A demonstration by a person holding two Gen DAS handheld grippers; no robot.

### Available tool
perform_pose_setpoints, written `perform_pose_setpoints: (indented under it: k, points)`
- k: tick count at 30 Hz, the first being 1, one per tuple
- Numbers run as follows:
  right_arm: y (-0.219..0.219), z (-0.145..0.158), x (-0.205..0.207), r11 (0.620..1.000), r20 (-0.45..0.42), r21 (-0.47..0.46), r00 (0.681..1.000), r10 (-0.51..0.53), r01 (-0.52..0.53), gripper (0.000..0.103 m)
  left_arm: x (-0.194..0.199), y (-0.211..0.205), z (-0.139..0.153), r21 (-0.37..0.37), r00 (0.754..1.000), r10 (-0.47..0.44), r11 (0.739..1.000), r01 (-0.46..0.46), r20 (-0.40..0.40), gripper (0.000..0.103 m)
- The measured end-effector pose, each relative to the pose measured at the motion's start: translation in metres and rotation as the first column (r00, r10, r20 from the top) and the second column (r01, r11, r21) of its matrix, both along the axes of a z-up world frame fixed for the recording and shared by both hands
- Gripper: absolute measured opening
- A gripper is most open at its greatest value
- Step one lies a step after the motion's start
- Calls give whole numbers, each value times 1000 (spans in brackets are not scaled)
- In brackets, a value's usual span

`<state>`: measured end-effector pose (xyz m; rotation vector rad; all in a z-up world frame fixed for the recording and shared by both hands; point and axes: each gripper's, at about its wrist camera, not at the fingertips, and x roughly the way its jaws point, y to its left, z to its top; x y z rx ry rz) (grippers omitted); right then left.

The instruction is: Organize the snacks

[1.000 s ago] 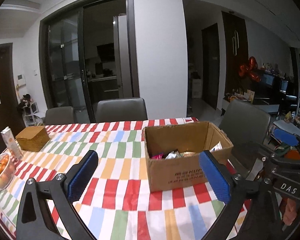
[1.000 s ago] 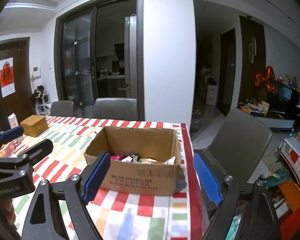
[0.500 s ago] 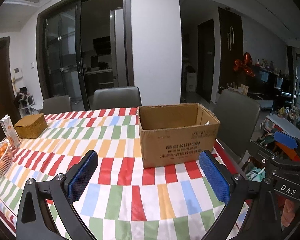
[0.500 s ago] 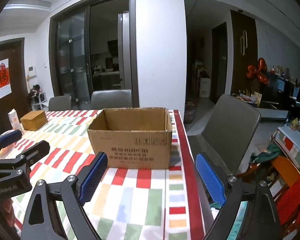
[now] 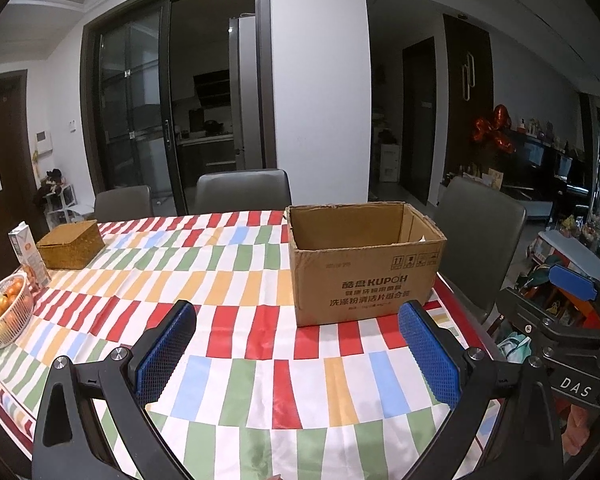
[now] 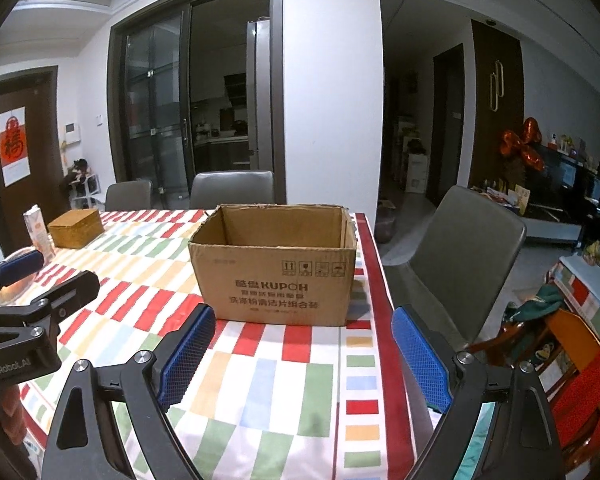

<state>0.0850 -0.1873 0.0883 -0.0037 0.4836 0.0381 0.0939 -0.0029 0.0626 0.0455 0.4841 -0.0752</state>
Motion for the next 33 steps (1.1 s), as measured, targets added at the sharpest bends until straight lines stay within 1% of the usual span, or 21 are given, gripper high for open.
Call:
perform_pose_setpoints:
  k: [13,33]
  points:
    - [2,-2,-1,1000,-15,9,1000,2,-2,91,0,1,0,1,1000,1,1000,-1,-8,103]
    - [2,-3,0,1000,-16,5,1000,5,-5,91,0,1,-1,1,1000,0,1000,0,-7,103]
